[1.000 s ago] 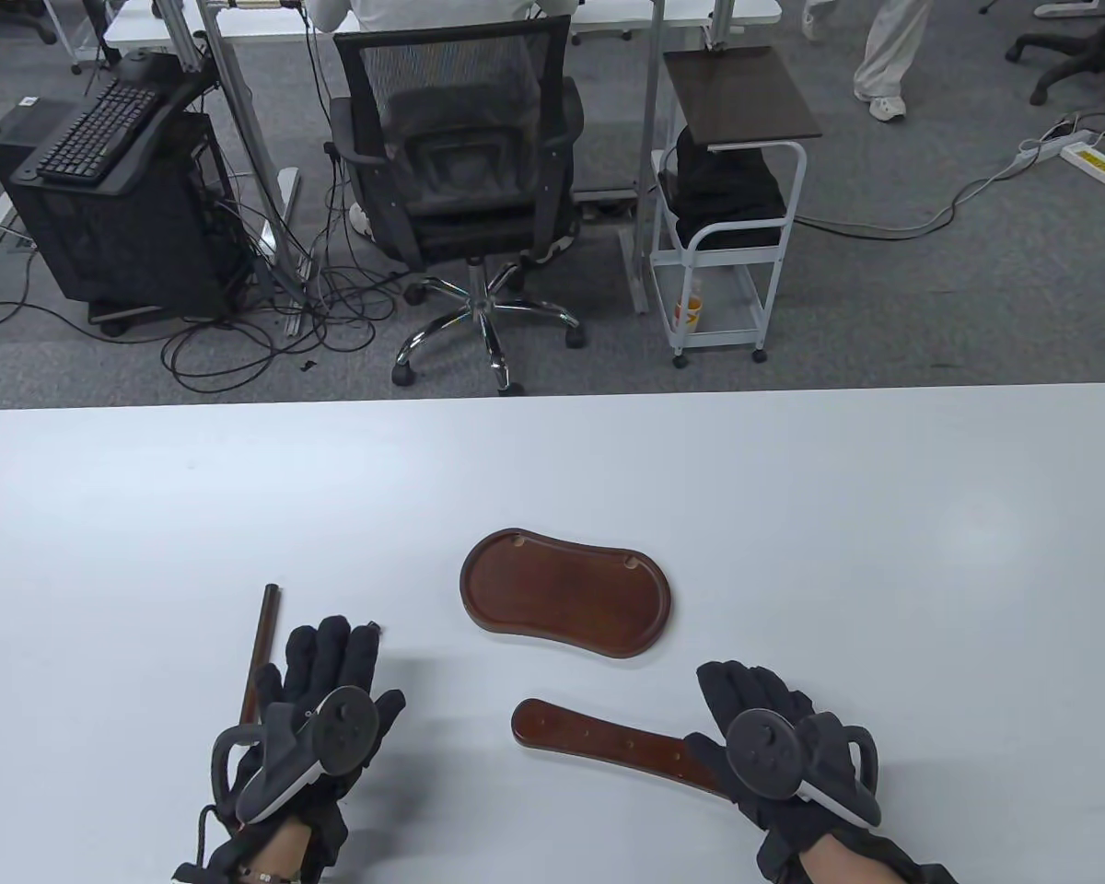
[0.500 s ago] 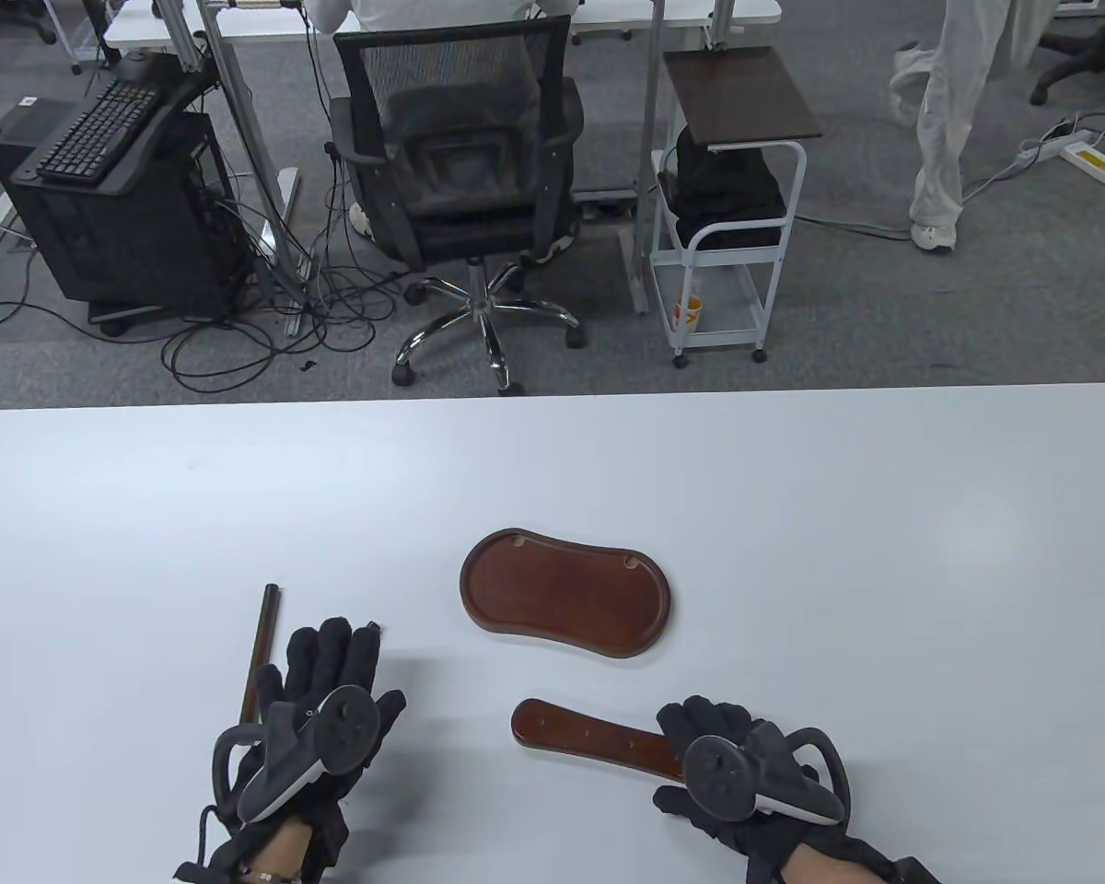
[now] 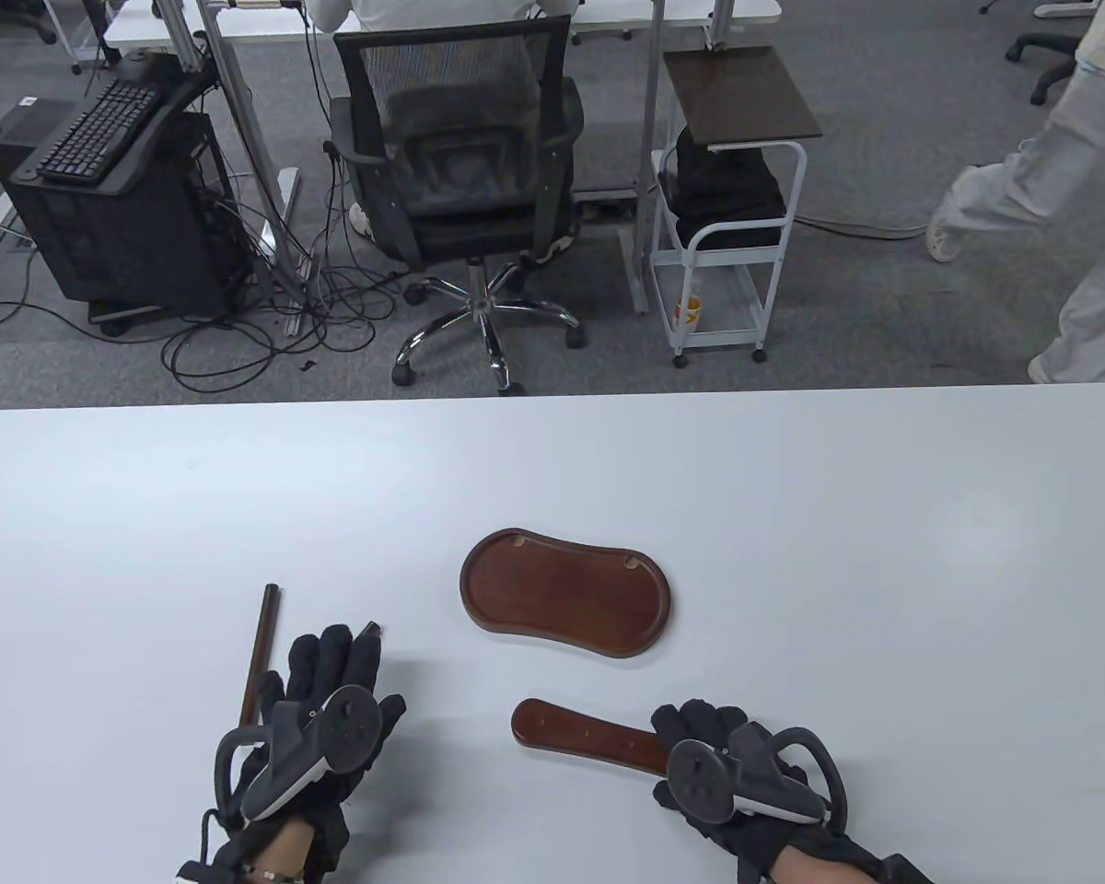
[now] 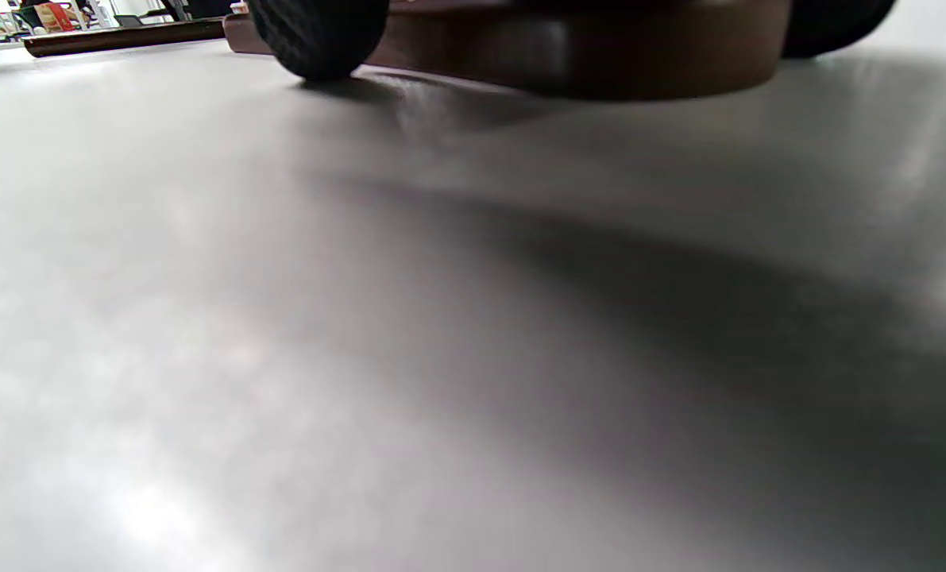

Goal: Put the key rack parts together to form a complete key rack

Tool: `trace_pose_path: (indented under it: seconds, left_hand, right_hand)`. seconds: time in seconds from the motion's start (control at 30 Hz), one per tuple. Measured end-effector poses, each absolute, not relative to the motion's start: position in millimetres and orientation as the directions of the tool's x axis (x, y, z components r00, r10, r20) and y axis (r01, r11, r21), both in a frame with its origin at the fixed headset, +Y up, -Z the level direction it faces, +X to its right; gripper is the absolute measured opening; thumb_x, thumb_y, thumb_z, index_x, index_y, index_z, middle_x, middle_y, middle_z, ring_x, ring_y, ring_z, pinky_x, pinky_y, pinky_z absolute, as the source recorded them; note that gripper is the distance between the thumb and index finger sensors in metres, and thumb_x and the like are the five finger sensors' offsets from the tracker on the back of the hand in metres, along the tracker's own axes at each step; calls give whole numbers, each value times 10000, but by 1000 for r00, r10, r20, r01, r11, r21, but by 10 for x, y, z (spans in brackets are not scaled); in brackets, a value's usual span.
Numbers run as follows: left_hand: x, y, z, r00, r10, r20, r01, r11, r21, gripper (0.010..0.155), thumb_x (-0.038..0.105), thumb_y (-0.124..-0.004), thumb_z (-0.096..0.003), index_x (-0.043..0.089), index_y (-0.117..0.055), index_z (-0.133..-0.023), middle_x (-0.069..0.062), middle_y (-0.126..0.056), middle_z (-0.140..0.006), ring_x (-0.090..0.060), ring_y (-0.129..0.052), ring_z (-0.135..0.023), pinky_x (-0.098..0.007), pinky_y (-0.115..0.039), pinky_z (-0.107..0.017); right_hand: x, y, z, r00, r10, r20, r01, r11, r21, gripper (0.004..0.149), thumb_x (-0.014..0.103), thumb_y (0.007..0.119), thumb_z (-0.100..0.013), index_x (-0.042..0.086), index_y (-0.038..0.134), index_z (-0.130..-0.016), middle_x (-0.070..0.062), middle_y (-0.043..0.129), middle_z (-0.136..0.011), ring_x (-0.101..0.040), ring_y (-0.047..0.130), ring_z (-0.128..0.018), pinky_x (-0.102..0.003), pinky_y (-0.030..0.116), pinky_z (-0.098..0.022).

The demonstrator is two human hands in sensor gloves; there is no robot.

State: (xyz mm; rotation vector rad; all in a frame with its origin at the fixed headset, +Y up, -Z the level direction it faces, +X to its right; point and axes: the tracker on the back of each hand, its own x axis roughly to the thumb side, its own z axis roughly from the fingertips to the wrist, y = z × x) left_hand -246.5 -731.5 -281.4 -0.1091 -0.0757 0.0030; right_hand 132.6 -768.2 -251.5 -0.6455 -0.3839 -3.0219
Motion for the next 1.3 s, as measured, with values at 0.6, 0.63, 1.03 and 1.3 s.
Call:
trace_pose_path:
  seconds: [0.6, 0.63, 1.03, 1.3]
  left_hand:
    - [-2489, -7333, -2820, 998, -3, 60, 10, 992, -125, 725, 626, -414, -553, 285, -267, -1175, -75, -207, -1271, -409, -267, -1151, -695, -319, -769]
    - [-2491, -7332, -2820, 998, -3, 59, 10, 992, -126, 726, 626, -414, -553, 282, -269, -1176, -77, -207, -1271, -409, -267, -1151, -696, -320, -768]
    - [-2630, -7334, -2861, 1000, 7, 6, -6, 992, -130, 720, 623, -415, -556, 284, -271, -1175, -78, -211, -1270, -407, -273, -1151, -693, -328, -771]
    - [-2923, -7293, -2904, 994, 21, -109, -33, 993, -114, 719, 625, -415, -554, 288, -279, -1175, -80, -228, -1273, -413, -289, -1151, -691, -345, -774]
  right_hand:
    - [1302, -7682, -2531, -905, 33, 425, 67, -974, 218, 635, 358, 612, -602, 7, 433, -1101, -293, 441, -1111, -523, 556, -875, -684, 561, -633]
    - [1305, -7673, -2531, -904, 34, 427, 62, -976, 209, 634, 345, 609, -597, -4, 437, -1096, -308, 451, -1108, -529, 572, -875, -693, 559, -629]
    - [1403, -7448, -2521, -896, 158, 416, -77, -976, 204, 628, 353, 546, -579, -1, 442, -1088, -285, 599, -1030, -494, 688, -804, -686, 620, -578]
    - [1615, -7300, -2551, -857, 370, 359, -348, -929, 127, 585, 401, 568, -571, 30, 662, -1014, -219, 882, -882, -434, 952, -541, -573, 838, -355]
